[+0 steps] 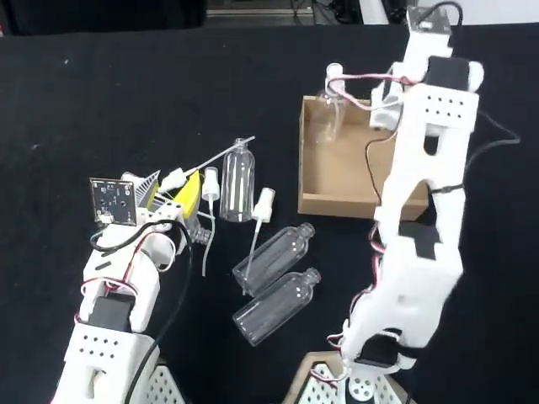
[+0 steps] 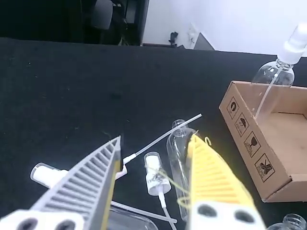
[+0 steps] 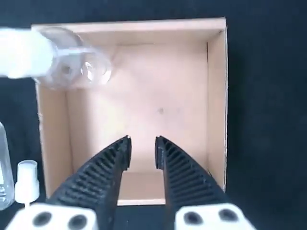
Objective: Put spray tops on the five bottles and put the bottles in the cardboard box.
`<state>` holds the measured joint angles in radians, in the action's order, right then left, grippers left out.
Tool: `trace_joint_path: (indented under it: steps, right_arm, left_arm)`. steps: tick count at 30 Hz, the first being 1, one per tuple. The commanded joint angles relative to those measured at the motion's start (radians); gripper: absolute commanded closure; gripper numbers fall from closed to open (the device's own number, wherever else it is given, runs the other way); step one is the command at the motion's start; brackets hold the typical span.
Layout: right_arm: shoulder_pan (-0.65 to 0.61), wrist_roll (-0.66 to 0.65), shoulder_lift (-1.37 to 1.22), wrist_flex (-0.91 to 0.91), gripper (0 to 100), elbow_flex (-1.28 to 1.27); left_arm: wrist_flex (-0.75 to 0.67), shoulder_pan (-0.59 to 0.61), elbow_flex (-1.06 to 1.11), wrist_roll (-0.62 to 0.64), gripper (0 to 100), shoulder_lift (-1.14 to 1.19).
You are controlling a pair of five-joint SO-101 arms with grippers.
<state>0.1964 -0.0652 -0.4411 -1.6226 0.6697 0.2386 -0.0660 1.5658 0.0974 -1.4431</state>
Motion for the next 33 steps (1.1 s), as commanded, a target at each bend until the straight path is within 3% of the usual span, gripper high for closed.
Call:
trace_joint_path:
  steps: [1, 5, 11, 18, 23, 33]
  right_arm:
    - [-0.003, 0.014, 0.163, 0.201, 93.4, -0.232]
    - [0.017, 0.157, 0.254, 0.407, 93.5, -0.452]
    - [0.040, 0.503, 0.312, 0.677, 93.5, -0.711]
    - [0.034, 0.726, 0.314, 0.965, 93.2, -0.877]
    - [0.012, 0.747, 0.314, 1.112, 93.1, -0.969]
    - [-0.058, 0.747, 0.312, 1.211, 93.1, -1.035]
  left_arm:
    - [-0.023, 0.005, -0.007, -0.008, 78, -0.011]
    - [-0.023, 0.005, -0.007, -0.008, 78, -0.011]
    - [-0.023, 0.005, -0.007, -0.008, 78, -0.011]
    - [-0.023, 0.005, -0.007, -0.008, 78, -0.011]
    - [-0.023, 0.005, -0.007, -0.008, 78, -0.011]
    - [-0.023, 0.005, -0.008, -0.008, 78, -0.011]
